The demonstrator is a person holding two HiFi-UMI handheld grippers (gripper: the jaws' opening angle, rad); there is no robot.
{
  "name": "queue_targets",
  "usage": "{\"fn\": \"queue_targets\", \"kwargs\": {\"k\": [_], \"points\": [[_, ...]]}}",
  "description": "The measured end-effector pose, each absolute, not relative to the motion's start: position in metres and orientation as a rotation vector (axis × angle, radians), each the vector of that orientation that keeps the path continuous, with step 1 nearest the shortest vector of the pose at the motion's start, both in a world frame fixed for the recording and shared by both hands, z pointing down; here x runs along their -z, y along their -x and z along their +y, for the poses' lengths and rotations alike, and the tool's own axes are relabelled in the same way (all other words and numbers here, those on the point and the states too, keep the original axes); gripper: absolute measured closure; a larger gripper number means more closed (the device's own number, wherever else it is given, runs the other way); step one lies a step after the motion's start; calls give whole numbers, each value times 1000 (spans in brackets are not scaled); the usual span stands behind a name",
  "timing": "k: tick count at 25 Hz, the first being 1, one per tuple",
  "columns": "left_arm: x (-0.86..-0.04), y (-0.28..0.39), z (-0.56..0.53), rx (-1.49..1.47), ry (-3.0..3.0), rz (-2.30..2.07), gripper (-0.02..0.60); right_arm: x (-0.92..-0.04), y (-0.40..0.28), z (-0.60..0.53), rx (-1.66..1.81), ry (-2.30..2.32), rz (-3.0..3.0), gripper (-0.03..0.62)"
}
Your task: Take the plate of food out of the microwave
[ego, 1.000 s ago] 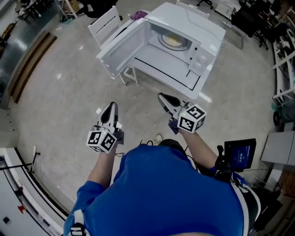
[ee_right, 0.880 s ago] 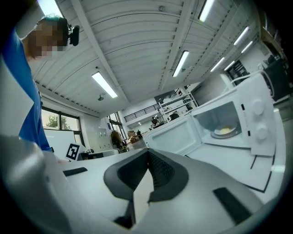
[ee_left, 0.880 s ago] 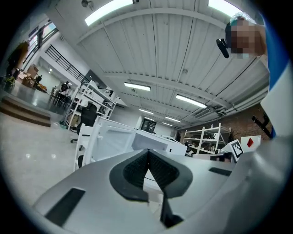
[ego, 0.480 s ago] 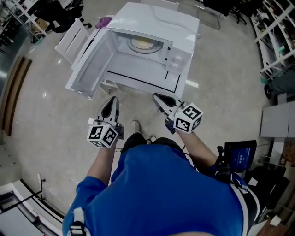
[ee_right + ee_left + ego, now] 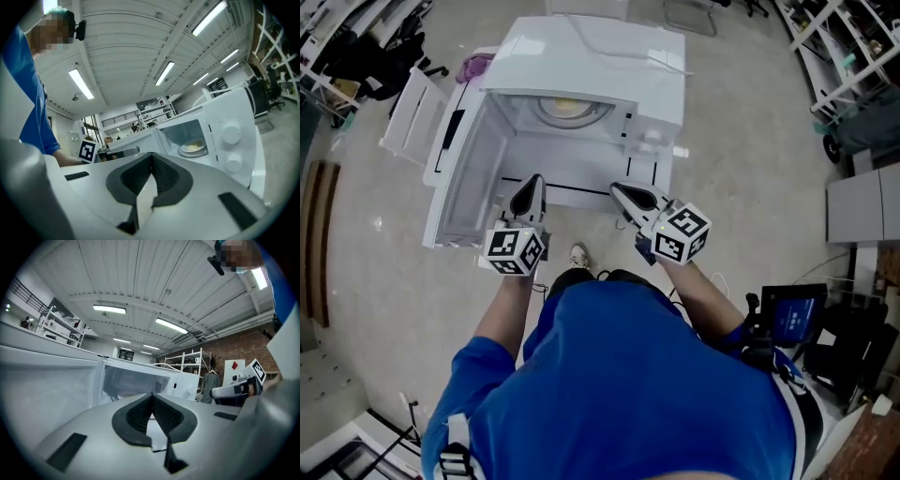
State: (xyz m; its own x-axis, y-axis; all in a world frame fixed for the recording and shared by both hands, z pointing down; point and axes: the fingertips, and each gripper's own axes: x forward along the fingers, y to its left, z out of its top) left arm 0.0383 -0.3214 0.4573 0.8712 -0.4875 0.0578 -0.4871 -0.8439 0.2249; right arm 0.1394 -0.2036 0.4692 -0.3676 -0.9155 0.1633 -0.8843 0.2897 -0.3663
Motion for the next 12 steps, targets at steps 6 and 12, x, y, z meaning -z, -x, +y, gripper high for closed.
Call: {"fn": "queue_targets", "kwargs": {"k": [6,12], "points": [[-478,-82,-361,-149,-2934,-650,571,-480,-157,-229,623,1821,2400,603],[-504,-121,-386,-339,-3064,-560,571,-495,-167,-250,646,1898,2369,603]]}}
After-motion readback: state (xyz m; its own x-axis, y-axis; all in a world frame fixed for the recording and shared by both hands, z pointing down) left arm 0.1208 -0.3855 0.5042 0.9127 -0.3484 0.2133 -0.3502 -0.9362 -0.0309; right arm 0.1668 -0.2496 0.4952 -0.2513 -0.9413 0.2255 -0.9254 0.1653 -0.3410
